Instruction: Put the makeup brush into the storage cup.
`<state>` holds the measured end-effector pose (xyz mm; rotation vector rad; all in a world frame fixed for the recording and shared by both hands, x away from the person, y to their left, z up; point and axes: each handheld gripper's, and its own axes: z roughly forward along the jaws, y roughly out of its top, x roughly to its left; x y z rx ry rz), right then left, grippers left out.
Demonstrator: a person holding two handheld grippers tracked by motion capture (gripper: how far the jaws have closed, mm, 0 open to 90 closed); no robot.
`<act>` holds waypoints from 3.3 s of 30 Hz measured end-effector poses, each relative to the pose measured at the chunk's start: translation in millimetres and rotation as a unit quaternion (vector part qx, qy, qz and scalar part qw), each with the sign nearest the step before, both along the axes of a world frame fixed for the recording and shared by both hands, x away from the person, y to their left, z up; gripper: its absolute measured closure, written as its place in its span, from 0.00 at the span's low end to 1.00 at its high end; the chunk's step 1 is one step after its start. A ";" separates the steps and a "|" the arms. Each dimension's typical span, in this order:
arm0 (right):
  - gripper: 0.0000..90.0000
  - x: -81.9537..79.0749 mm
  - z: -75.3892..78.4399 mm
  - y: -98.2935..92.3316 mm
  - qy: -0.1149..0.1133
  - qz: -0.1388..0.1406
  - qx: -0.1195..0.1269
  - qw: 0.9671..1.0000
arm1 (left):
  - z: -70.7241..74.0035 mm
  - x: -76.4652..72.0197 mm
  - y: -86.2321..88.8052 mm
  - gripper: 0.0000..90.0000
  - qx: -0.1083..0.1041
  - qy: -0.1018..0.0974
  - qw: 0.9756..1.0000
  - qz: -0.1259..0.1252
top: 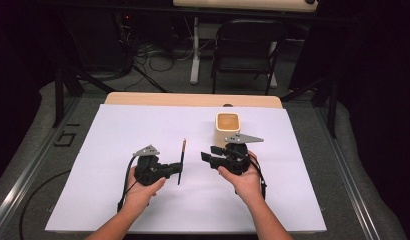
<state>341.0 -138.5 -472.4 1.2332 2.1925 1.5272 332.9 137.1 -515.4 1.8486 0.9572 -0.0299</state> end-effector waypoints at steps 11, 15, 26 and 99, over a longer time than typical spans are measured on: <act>0.62 0.8 -4.5 1.4 0.018 0.012 0.037 0.999 | -2.7 -3.6 -5.8 0.94 -0.013 -0.008 1.000 -0.005; 0.62 0.3 -5.8 2.2 0.020 0.016 0.043 0.999 | -3.9 -4.3 -6.4 0.94 -0.019 -0.005 1.000 -0.007; 0.66 -1.4 -6.7 4.3 0.038 0.020 0.065 0.997 | -7.1 -5.8 -9.3 0.94 -0.028 0.004 1.000 -0.011; 0.93 -1.6 -17.0 7.6 0.093 0.031 0.132 0.986 | -9.2 -20.2 -32.1 0.94 -0.012 0.001 0.998 -0.059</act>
